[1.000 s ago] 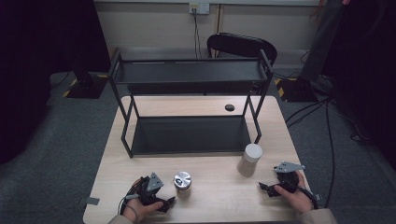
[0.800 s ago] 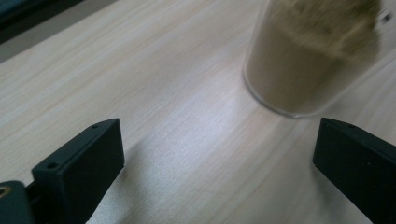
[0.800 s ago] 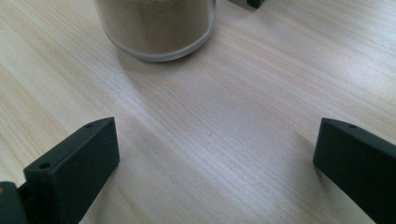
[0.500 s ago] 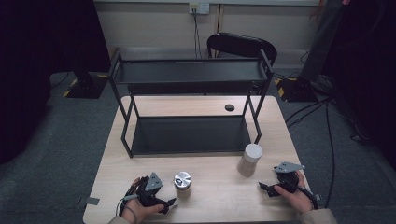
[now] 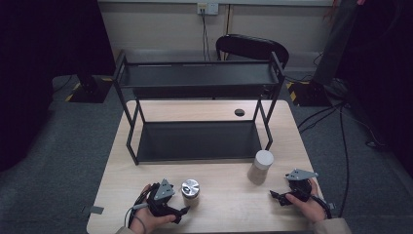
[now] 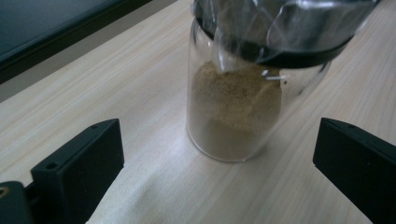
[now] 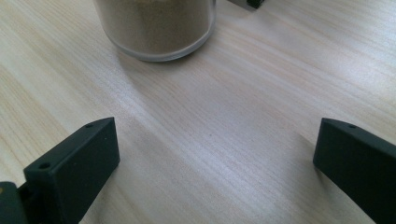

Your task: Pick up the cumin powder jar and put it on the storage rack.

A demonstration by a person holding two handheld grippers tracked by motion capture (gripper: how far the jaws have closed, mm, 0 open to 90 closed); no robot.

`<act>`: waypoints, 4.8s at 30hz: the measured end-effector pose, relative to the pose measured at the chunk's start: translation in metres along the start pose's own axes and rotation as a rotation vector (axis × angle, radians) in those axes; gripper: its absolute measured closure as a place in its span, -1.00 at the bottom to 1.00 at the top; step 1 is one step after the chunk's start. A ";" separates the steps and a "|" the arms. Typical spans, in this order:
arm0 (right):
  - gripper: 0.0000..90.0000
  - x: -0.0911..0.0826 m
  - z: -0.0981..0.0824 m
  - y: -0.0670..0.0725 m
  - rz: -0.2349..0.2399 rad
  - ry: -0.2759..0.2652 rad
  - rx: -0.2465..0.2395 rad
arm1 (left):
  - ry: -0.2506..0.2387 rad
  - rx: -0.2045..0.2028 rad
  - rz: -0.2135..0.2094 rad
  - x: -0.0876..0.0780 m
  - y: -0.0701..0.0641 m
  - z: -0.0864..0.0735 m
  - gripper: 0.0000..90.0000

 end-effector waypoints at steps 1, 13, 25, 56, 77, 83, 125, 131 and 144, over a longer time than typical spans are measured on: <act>-1.00 0.000 0.000 0.000 0.000 0.000 0.000 | 0.000 0.005 -0.003 0.001 0.000 0.001 -0.98; -1.00 0.000 0.000 0.000 0.000 0.000 0.000 | 0.003 -0.020 -0.026 0.013 -0.007 0.011 -0.98; -1.00 0.000 0.000 0.000 0.000 0.000 0.000 | 0.001 0.005 -0.016 0.020 -0.013 0.019 -0.78; -1.00 0.000 0.000 0.000 0.000 -0.001 0.000 | -0.017 0.039 0.018 0.017 -0.012 0.019 -0.32; -1.00 0.000 0.000 0.000 0.000 0.000 0.000 | -0.037 0.066 0.032 -0.027 0.022 0.071 -0.32; -1.00 0.000 0.000 0.000 0.000 0.000 0.000 | -0.042 0.069 0.012 -0.037 0.032 0.092 -0.32; -1.00 0.000 0.000 0.000 0.000 -0.001 0.001 | -0.077 0.073 0.080 -0.094 0.090 0.261 -0.32; -1.00 0.000 0.000 0.000 0.001 -0.001 0.001 | -0.072 0.058 0.094 -0.094 0.094 0.281 -0.32; -1.00 0.000 0.000 0.000 0.001 -0.001 0.001 | -0.062 0.011 0.167 -0.094 0.109 0.322 -0.32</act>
Point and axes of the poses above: each handheld gripper's, and its own axes: x roughly forward along the jaws, z roughly out of its top, y roughly to its left, the point moved 5 cm from there along x, roughly forward along the jaws, and after that the axes turned 15 degrees about z, right-handed, at the moved point
